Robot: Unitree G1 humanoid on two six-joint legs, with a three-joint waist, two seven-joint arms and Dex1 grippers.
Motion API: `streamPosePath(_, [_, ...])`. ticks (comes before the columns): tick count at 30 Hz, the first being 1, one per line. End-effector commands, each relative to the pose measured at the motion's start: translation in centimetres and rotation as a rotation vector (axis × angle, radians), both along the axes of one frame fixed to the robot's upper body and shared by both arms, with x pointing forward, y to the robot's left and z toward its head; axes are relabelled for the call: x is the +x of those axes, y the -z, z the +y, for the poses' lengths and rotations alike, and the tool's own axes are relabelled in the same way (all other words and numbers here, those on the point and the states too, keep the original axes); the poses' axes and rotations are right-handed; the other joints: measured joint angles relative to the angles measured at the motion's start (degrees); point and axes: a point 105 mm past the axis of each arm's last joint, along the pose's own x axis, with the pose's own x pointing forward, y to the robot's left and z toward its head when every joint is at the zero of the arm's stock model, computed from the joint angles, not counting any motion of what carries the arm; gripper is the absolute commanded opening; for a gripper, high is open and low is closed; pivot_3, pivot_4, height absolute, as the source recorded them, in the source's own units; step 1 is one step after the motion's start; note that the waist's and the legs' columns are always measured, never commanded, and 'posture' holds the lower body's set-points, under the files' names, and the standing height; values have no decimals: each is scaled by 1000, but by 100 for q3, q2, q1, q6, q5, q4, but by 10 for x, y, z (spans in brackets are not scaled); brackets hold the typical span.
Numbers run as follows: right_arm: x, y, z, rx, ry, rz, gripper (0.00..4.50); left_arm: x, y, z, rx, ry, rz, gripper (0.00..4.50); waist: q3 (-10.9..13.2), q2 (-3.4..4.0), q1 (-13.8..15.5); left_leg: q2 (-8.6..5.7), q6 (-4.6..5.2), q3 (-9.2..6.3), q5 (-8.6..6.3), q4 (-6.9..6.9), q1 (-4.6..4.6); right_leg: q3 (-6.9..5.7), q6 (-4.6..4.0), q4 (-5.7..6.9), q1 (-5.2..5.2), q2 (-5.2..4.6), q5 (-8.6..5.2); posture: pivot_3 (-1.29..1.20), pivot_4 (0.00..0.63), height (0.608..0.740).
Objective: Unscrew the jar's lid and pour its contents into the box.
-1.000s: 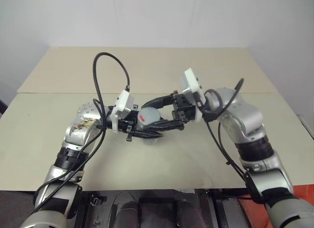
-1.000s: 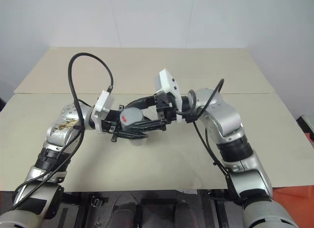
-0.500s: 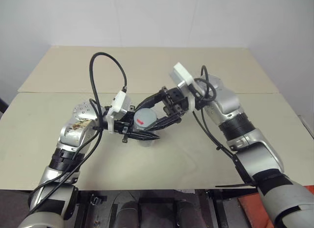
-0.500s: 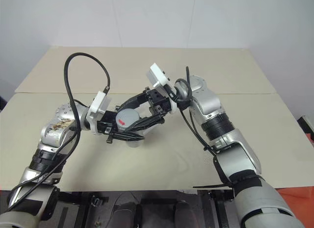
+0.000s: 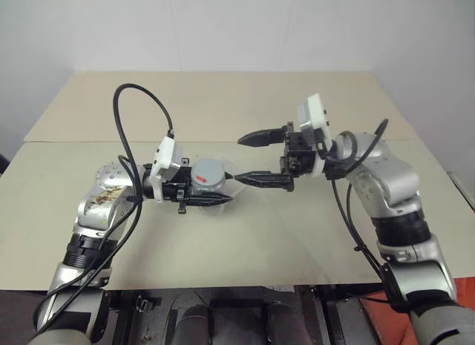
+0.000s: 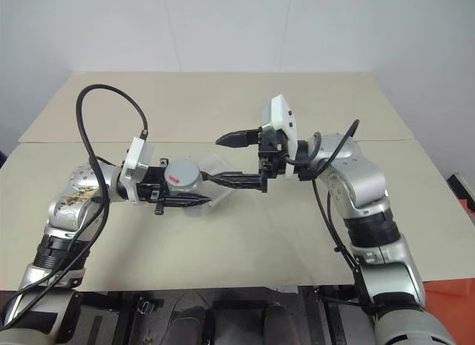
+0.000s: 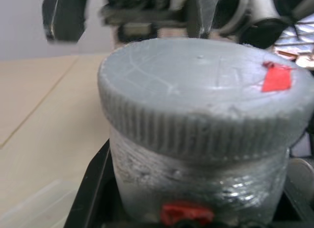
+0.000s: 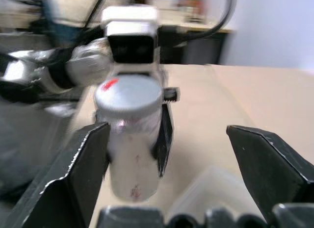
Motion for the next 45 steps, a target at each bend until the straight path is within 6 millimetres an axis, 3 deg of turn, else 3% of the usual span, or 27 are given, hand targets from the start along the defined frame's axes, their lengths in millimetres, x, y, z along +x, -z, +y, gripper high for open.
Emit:
streamPosePath(1, [-16,-16,7,35,65,-42,4442,3,-14,-3,-40,-2,-44,1964,0,0,9,-1,0,0,0,0,-3,0,0,0,0,-1,0,0,150,740])
streamPosePath(9, [-24,-15,29,31,135,-55,4442,5,-17,-10,-50,28,-35,1964,0,0,14,-3,0,0,0,3,-2,0,0,-7,4,-1,0,0,150,740])
streamPosePath(29, [3,-6,46,9,218,-19,4442,0,-13,-13,-27,77,-16,1964,0,0,4,-2,0,-1,0,1,-5,-1,0,-8,1,0,0,0,150,740])
streamPosePath(37, [13,-7,22,16,262,-19,4442,-2,-12,-6,-16,71,-14,1964,0,0,10,-2,0,-1,0,2,-7,-3,0,-7,1,-1,0,0,150,740])
streamPosePath(45, [9,-8,-7,71,270,11,4442,-5,-11,-1,2,64,-12,1964,0,0,9,-2,0,-1,0,1,-7,-2,0,-11,2,-1,0,0,150,740])
